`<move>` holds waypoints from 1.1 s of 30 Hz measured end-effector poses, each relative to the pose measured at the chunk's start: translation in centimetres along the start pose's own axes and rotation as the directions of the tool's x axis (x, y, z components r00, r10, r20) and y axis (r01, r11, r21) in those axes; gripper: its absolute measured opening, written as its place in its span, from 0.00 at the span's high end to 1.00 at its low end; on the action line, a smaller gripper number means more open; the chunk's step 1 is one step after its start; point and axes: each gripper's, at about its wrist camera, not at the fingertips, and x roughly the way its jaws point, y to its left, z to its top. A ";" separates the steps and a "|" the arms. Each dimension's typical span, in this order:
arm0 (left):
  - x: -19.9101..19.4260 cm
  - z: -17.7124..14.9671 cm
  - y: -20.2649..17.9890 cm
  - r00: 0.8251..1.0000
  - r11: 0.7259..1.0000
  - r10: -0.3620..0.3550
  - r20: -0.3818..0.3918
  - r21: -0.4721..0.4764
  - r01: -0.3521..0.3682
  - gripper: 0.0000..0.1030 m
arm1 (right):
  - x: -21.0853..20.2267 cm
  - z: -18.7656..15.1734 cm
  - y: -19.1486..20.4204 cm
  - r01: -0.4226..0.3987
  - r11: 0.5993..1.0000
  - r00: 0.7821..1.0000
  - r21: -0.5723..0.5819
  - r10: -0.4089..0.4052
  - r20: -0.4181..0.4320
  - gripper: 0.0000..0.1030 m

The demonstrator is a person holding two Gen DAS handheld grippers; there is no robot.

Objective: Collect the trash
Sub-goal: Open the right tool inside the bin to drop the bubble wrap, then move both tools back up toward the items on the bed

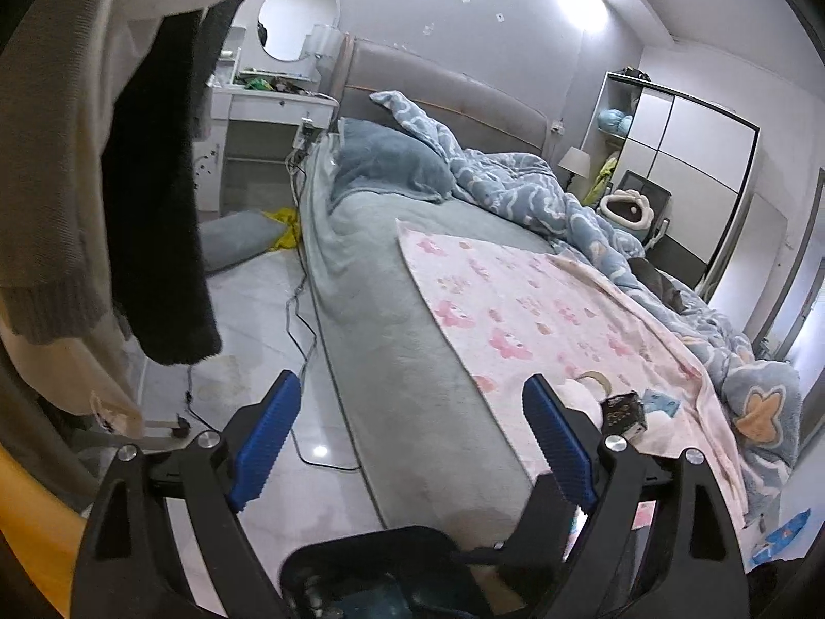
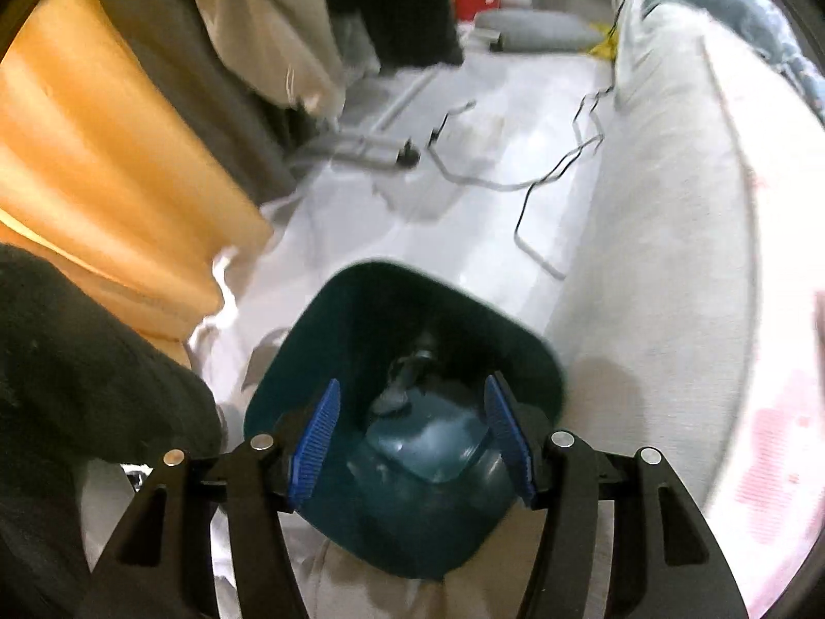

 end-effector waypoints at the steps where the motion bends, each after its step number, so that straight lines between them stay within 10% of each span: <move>1: 0.1 -0.1 -0.2 1.000 1.000 -0.004 -0.003 -0.001 0.004 0.13 | -0.7 -0.1 -0.4 0.006 1.000 1.000 0.004 -0.006 0.020 0.42; 13: 1.9 -0.5 -4.0 0.999 0.999 -0.038 -0.011 0.024 0.038 0.13 | -8.0 -2.3 -4.7 0.142 0.987 0.962 0.079 -0.156 0.223 0.42; 19: 3.2 -0.8 -5.6 0.998 0.998 -0.058 -0.028 0.020 0.058 0.13 | -12.1 -4.3 -7.4 0.271 0.953 0.898 0.139 -0.302 0.321 0.40; 33: 5.4 -1.9 -10.2 0.992 0.992 -0.112 -0.064 0.048 0.115 0.13 | -15.7 -9.7 -14.0 0.339 0.890 0.830 0.305 -0.435 0.348 0.32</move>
